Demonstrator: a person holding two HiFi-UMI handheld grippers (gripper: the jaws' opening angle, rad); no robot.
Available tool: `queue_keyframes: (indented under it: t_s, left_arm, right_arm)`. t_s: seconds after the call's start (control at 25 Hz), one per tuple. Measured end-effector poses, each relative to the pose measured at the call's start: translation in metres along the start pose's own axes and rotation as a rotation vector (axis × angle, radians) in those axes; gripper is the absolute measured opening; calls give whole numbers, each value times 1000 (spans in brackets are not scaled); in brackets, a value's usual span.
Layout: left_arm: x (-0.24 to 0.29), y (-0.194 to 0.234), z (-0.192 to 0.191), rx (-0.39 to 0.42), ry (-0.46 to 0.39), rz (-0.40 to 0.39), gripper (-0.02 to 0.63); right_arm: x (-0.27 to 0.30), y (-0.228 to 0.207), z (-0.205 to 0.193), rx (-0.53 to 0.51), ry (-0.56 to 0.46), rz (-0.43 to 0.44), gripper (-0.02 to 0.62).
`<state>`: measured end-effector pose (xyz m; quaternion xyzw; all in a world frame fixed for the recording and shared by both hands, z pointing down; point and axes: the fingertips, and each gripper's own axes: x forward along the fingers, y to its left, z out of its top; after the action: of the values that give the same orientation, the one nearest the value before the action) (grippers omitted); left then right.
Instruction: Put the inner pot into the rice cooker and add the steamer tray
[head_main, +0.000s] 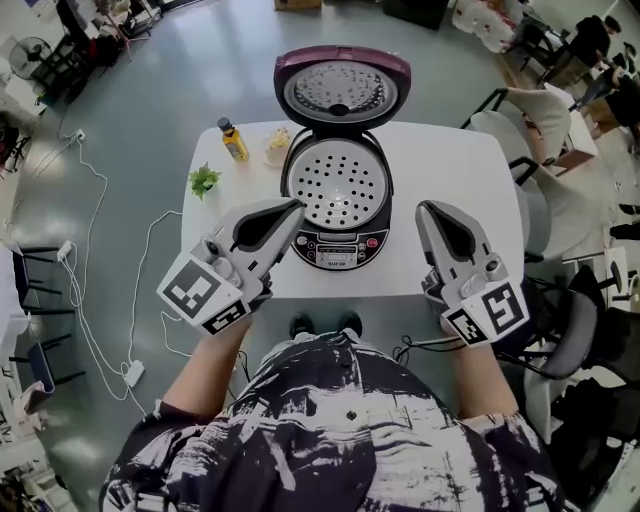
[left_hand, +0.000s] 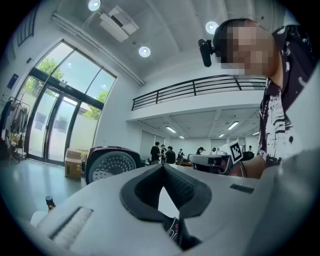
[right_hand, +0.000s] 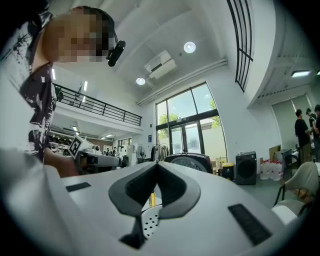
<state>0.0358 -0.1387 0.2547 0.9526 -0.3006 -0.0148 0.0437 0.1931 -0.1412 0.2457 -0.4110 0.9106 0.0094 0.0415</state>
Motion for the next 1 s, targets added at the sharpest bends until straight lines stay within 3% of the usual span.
queue_keyframes:
  t_s: [1.0]
  left_arm:
    - [-8,-6,-5,-8,-7,25,5]
  right_arm:
    - [19,17,-17,12,38,31,-3]
